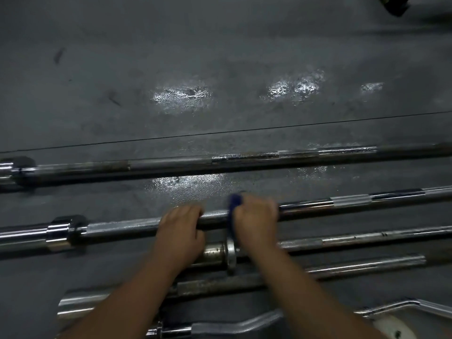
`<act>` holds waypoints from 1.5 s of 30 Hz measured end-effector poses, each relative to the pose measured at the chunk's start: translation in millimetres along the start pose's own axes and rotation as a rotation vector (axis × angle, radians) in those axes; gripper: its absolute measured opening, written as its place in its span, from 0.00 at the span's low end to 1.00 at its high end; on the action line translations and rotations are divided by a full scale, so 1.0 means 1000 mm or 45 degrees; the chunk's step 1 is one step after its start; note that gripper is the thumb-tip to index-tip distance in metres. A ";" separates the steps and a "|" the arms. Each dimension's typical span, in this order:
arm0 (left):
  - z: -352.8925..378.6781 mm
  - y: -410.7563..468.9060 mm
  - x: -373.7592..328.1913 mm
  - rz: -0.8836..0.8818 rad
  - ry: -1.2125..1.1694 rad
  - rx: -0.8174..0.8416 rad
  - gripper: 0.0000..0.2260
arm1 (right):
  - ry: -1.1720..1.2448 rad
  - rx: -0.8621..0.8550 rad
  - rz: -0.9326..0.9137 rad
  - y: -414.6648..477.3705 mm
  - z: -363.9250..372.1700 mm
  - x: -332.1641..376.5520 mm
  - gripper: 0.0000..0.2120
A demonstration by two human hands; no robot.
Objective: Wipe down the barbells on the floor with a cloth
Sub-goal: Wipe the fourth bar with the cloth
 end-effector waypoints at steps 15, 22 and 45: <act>0.010 0.015 0.012 -0.122 -0.392 -0.128 0.13 | 0.119 0.084 -0.057 0.000 -0.007 -0.002 0.11; 0.012 0.018 0.013 -0.199 -0.518 -0.169 0.18 | 0.345 0.287 -0.273 -0.006 -0.002 0.014 0.18; 0.002 0.049 0.015 0.073 -0.126 -0.301 0.10 | 0.105 -0.363 0.539 0.038 -0.022 -0.097 0.15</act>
Point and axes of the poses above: each hand's wrist, its own y-axis towards the middle knuckle, its own z-axis out of the palm, x = y × z, the point moved 1 cm from there along y, towards the middle knuckle, and after that the axes turned 9 degrees about -z, right-handed, at the moved point
